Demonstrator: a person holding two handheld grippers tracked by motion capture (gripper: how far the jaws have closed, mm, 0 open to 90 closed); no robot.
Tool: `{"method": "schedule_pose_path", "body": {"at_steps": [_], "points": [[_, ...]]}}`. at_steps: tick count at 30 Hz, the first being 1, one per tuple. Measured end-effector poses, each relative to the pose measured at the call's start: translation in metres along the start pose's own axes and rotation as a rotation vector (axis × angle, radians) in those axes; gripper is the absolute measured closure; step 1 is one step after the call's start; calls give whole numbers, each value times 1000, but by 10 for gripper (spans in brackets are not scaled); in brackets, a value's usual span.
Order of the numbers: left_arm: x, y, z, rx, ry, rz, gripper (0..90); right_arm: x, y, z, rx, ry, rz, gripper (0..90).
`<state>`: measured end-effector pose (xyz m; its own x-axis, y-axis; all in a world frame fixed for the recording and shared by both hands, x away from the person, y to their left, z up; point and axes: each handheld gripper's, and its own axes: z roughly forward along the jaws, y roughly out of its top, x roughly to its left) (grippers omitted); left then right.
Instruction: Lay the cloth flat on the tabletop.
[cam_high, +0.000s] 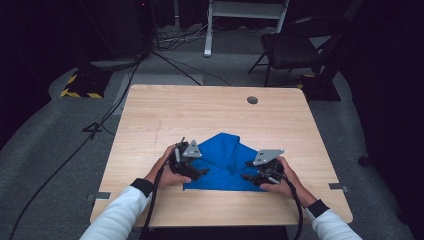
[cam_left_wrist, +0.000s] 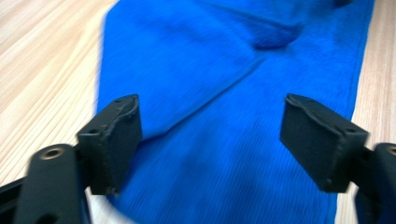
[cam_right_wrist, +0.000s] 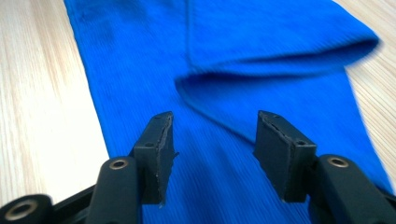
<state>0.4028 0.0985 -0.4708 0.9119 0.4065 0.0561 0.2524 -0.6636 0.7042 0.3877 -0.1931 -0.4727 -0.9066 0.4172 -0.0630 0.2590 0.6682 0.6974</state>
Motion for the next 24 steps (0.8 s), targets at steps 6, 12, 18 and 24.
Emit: {"method": "schedule_pose_path", "body": {"at_steps": [6, 12, 18, 24], "points": [[-4, 17, 28, 25, -45, 34, 322, 6, 15, 21, 6, 28, -8, 494], [-3, 26, 45, 52, -73, 23, 372, 8, 18, 31, 34, -9, 4, 586], [1, 25, 53, 70, -58, 34, 502, 6, 16, 34, 52, -40, 8, 747], [2, 25, 50, 64, -25, 63, 793, 4, 17, 29, 37, -62, -14, 889]]}}
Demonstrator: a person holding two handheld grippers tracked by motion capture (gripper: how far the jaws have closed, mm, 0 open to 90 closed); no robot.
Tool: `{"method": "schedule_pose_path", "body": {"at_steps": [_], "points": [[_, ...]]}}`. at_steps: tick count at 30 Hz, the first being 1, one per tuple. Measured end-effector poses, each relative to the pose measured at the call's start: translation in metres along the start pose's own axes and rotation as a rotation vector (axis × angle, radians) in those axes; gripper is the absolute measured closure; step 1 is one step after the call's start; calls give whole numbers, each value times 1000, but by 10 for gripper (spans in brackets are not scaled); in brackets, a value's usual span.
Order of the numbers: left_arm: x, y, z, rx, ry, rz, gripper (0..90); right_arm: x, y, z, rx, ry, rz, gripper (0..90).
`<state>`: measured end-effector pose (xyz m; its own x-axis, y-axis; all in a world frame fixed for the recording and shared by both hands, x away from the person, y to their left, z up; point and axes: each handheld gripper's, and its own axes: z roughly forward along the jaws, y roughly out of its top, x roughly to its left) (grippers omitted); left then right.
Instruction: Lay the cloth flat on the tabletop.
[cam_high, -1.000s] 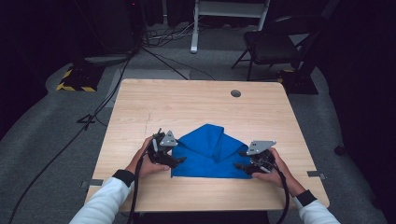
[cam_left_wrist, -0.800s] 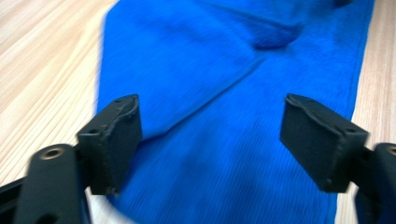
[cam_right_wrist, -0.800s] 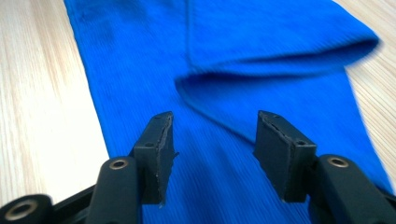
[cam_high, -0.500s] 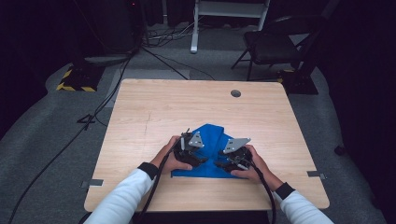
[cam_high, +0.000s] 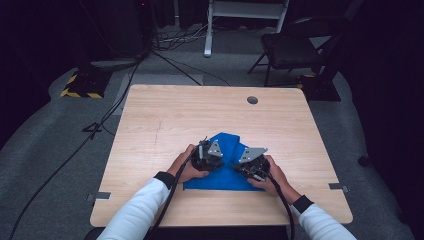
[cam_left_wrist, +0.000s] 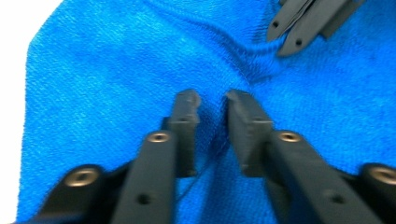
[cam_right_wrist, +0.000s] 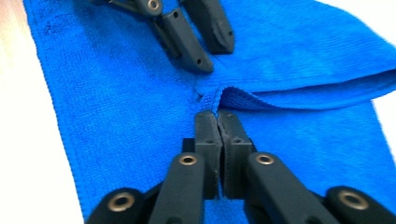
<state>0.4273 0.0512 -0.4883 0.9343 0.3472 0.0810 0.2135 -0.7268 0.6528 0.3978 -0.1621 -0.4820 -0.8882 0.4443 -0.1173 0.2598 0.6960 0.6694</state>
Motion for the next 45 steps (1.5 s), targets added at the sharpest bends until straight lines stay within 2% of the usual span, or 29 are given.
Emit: {"method": "schedule_pose_path", "body": {"at_steps": [2, 4, 5, 6, 7, 8, 11, 12, 15, 16, 18, 20, 21, 22, 23, 24, 26, 32, 33, 34, 35, 37, 39, 40, 41, 45], "points": [[0, 0, 0, -5, 2, 4, 846, -1, 0, -1, -5, -4, 4, 890], [2, 0, -4, -10, 11, 9, 857, -3, 1, -4, -4, -21, -3, 892], [4, 0, -7, -17, 10, 4, 858, -7, 1, -8, -8, -40, 8, 892], [10, -1, -13, -50, 23, -17, 858, -10, 1, -10, -13, -52, 10, 892], [10, -1, -13, -50, 23, -17, 859, -10, 1, -10, -13, -52, 10, 892], [14, -1, -16, -63, 28, -33, 859, -18, 1, -17, -28, -91, 24, 892], [27, -4, -28, -98, 56, -76, 861, -35, 1, -27, -42, -148, 61, 893], [35, -7, -34, -118, 69, -106, 861, -42, 0, -30, -49, -160, 80, 893], [50, -10, -43, -144, 96, -133, 863, -59, -1, -36, -44, -211, 91, 892], [50, -10, -43, -144, 96, -133, 864, -59, -1, -36, -44, -211, 91, 892], [64, -11, -49, -164, 123, -158, 867, -75, 0, -39, -39, -257, 114, 893], [72, -12, -51, -171, 152, -176, 868, -86, 0, -41, -45, -267, 138, 893], [72, -12, -51, -171, 152, -176, 868, -86, 0, -41, -45, -267, 138, 893], [76, -12, -52, -178, 153, -185, 868, -95, 2, -41, -45, -294, 154, 893], [85, -13, -55, -202, 167, -208, 868, -100, 2, -41, -47, -295, 164, 893], [85, -13, -55, -202, 167, -208, 867, -100, 2, -41, -47, -295, 164, 893], [94, -14, -56, -212, 187, -229, 867, -110, 3, -41, -47, -314, 189, 893], [114, -19, -54, -198, 235, -272, 865, -137, 4, -31, -17, -384, 241, 892], [120, -21, -51, -183, 248, -294, 865, -141, 3, -29, -7, -385, 253, 892], [120, -21, -51, -183, 248, -294, 865, -141, 3, -29, -7, -385, 253, 892], [124, -24, -48, -157, 259, -305, 865, -148, 2, -23, 4, -400, 273, 892], [128, -26, -45, -137, 269, -320, 864, -155, 1, -19, 17, -416, 291, 892], [129, -28, -43, -132, 275, -328, 864, -158, 0, -16, 23, -427, 294, 892], [132, -29, -41, -117, 283, -336, 862, -164, -2, -9, 45, -430, 316, 890], [133, -30, -40, -113, 284, -340, 862, -167, -2, -6, 51, -434, 319, 889], [137, -30, -34, -82, 306, -359, 857, -173, 0, 6, 47, -454, 330, 886]]}}
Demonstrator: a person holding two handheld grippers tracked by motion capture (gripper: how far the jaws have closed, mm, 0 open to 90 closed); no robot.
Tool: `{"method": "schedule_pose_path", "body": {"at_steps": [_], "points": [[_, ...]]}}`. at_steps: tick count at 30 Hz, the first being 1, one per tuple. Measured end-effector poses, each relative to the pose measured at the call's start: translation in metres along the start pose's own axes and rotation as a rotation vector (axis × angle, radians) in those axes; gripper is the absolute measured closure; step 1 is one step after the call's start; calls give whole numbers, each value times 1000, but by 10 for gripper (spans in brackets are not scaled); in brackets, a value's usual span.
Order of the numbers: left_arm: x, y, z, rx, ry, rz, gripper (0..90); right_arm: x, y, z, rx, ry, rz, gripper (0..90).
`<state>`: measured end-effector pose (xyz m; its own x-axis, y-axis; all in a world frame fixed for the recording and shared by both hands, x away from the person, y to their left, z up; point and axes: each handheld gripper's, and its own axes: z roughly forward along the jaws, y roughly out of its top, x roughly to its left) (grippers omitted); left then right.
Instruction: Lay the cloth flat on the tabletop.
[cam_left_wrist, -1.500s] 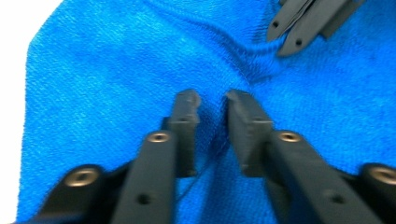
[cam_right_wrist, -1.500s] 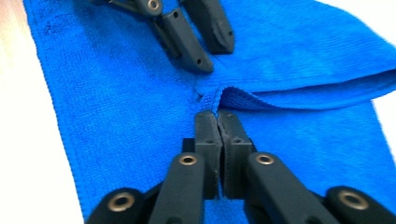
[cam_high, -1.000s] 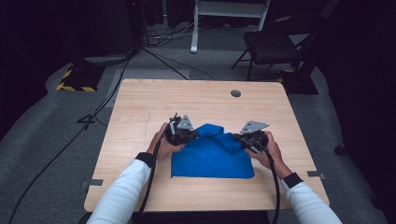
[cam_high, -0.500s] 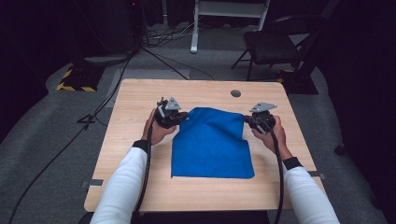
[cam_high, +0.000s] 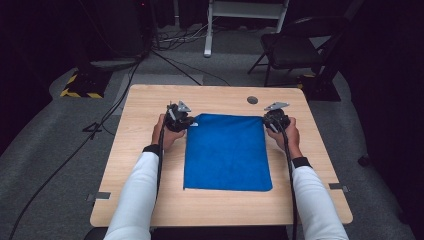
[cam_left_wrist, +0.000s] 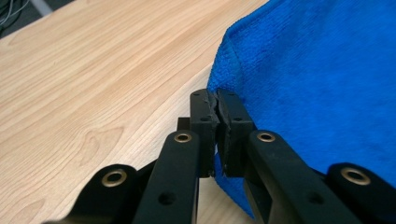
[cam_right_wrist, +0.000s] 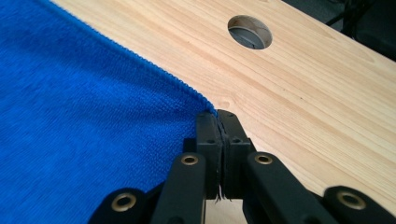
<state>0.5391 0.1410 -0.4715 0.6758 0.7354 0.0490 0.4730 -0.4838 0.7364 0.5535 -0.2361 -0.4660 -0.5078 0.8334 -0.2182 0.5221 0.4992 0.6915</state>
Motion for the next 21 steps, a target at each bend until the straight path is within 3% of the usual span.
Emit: {"method": "schedule_pose_path", "body": {"at_steps": [5, 6, 7, 9, 10, 11, 12, 16, 17, 18, 21], "points": [[5, -4, 3, 30, 31, -21, 851, 9, 1, 16, 24, -39, -24, 841], [7, -7, 5, 36, 31, -49, 826, 11, 2, 20, 26, -45, -16, 773], [7, -7, 5, 36, 31, -49, 794, 11, 2, 21, 25, -49, -2, 724], [9, -9, 6, 40, 47, -64, 778, 10, 4, 22, 23, -69, 26, 712], [11, -10, 5, 46, 57, -78, 689, 7, 5, 19, 5, -51, 44, 708], [12, -10, 5, 45, 73, -83, 689, 7, 5, 19, 5, -51, 44, 708], [14, -11, 4, 39, 85, -100, 595, 7, 5, 17, -1, -46, 53, 699], [19, -13, -1, 24, 100, -127, 487, 7, 5, 12, -7, -42, 46, 668], [19, -14, -3, 17, 105, -138, 415, 6, 4, 10, -15, -32, 50, 651], [18, -16, -7, 14, 110, -125, 347, 6, 2, 4, -27, -14, 55, 621], [16, -18, -10, 21, 97, -108, 281, 7, -3, -4, -49, 22, 52, 556]]}}
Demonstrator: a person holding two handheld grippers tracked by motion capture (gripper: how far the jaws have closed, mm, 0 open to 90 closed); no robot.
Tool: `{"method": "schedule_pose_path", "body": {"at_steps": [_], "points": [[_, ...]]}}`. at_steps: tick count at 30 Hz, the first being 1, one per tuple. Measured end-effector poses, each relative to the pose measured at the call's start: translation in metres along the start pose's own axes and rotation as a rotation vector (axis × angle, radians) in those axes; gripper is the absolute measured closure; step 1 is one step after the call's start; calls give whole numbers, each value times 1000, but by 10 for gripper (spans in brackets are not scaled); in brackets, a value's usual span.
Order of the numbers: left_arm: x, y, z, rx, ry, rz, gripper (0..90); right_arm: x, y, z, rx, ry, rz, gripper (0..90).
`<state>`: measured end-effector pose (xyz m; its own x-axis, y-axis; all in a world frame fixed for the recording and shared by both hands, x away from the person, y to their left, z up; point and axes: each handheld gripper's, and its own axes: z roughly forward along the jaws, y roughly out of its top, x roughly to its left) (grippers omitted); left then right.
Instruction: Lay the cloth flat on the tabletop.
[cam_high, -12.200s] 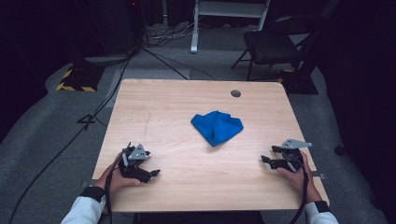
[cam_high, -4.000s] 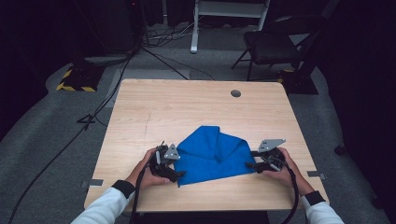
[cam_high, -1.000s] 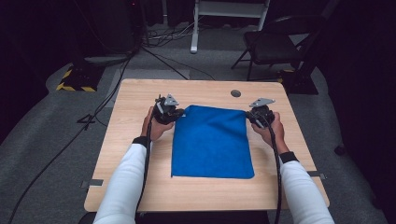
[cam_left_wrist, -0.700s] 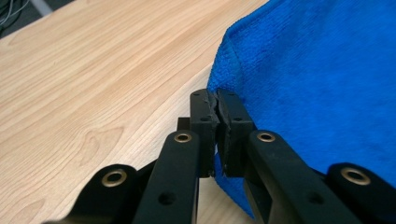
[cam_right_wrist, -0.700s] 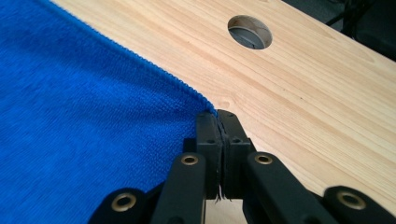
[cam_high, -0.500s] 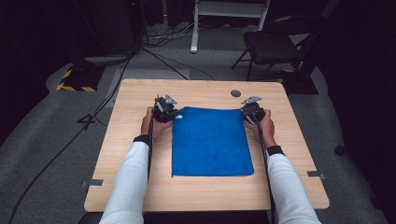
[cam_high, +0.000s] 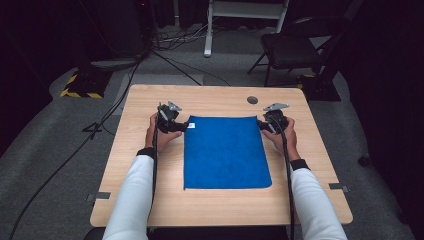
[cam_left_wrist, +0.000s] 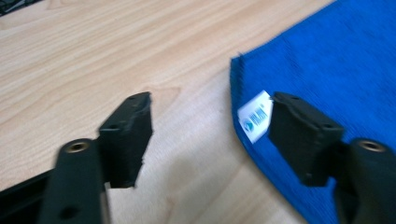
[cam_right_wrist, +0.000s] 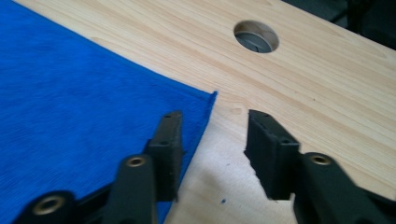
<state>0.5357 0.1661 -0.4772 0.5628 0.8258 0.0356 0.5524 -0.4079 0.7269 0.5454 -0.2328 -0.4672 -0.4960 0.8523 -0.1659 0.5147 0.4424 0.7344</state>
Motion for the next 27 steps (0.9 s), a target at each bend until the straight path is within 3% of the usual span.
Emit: {"method": "schedule_pose_path", "body": {"at_steps": [3, 5, 6, 9, 10, 11, 14, 15, 18, 23, 24, 27], "points": [[-6, -9, -6, 0, -17, 28, 243, 5, -7, -9, 1, 31, -31, 531], [-9, -11, -9, -5, -29, 35, 238, 6, -14, -15, -9, 76, -24, 510], [-11, -14, -11, -8, -33, 48, 238, 6, -14, -15, -9, 76, -24, 510], [-20, -22, -24, -15, -83, 94, 211, 12, -25, -25, -5, 137, -43, 472], [-20, -22, -24, -15, -83, 94, 210, 12, -25, -25, -5, 137, -43, 472], [-25, -27, -31, -17, -102, 111, 210, 15, -30, -31, 3, 183, -67, 437], [-31, -32, -37, -14, -108, 129, 203, 19, -34, -39, -2, 212, -86, 425], [-36, -39, -44, -12, -133, 143, 201, 21, -37, -49, -17, 252, -88, 381], [-43, -44, -50, 1, -141, 167, 194, 22, -41, -57, -23, 281, -90, 383], [-60, -59, -62, 34, -194, 213, 184, 33, -57, -75, -5, 328, -143, 393], [-67, -66, -66, 52, -221, 231, 174, 40, -67, -80, 19, 342, -177, 389], [-75, -73, -70, 65, -224, 265, 174, 44, -74, -84, 19, 357, -191, 389]]}}
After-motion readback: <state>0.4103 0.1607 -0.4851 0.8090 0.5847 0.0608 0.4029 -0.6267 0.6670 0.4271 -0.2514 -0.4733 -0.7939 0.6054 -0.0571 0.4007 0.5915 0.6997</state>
